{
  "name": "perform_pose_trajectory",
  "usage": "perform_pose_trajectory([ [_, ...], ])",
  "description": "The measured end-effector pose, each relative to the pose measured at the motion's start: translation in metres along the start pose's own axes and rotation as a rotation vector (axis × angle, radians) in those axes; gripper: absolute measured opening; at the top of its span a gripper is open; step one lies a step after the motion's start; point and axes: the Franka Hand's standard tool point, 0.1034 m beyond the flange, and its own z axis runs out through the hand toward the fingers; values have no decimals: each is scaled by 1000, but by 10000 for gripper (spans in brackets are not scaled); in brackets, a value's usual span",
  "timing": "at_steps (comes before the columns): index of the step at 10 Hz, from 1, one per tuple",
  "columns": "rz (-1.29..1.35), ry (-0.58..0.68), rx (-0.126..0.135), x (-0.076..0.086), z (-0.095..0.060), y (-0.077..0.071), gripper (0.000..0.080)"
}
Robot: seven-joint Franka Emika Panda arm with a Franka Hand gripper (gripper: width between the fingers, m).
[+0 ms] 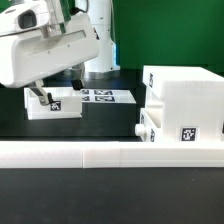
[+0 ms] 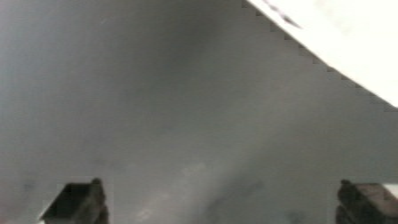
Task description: Assemble drawer
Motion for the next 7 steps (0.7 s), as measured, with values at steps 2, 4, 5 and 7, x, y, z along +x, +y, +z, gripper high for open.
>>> perform_pose_trajectory([
  [2, 189, 4, -16, -1, -13, -3, 649],
  [4, 321, 12, -13, 0, -14, -4, 649],
  [5, 443, 19, -7, 1, -14, -6, 649],
  [7, 588, 21, -3, 2, -13, -8, 649],
])
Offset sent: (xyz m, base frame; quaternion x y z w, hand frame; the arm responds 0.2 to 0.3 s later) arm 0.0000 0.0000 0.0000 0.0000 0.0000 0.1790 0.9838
